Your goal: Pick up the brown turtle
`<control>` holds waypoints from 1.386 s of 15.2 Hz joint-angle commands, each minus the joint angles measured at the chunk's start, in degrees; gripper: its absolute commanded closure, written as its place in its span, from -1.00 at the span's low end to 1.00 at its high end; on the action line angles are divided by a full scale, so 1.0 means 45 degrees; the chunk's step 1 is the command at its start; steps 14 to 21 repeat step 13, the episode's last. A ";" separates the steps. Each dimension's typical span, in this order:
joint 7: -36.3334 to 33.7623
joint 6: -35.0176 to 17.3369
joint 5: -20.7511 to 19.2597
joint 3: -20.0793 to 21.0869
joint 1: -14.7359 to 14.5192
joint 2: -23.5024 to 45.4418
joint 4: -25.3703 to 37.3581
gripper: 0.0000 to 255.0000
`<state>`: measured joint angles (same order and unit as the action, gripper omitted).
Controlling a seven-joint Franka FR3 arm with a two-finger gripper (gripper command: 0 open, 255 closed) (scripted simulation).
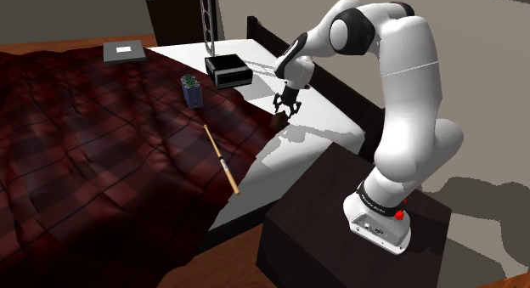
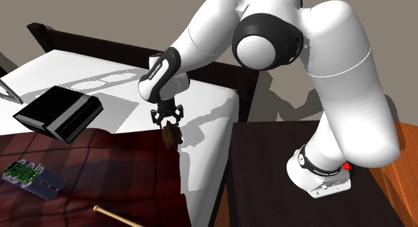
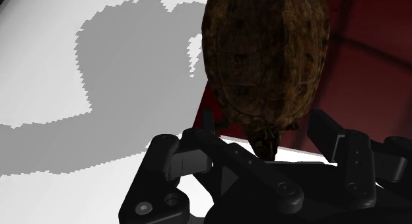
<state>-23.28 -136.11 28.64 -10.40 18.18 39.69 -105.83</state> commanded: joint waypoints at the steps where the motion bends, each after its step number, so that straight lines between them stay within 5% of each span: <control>1: -0.0082 0.0172 -0.0093 -0.0079 -0.0051 -0.0312 -0.0133 1.00; 21: -0.0604 0.1198 -0.0629 -0.0452 -0.0296 -0.1668 -0.0402 1.00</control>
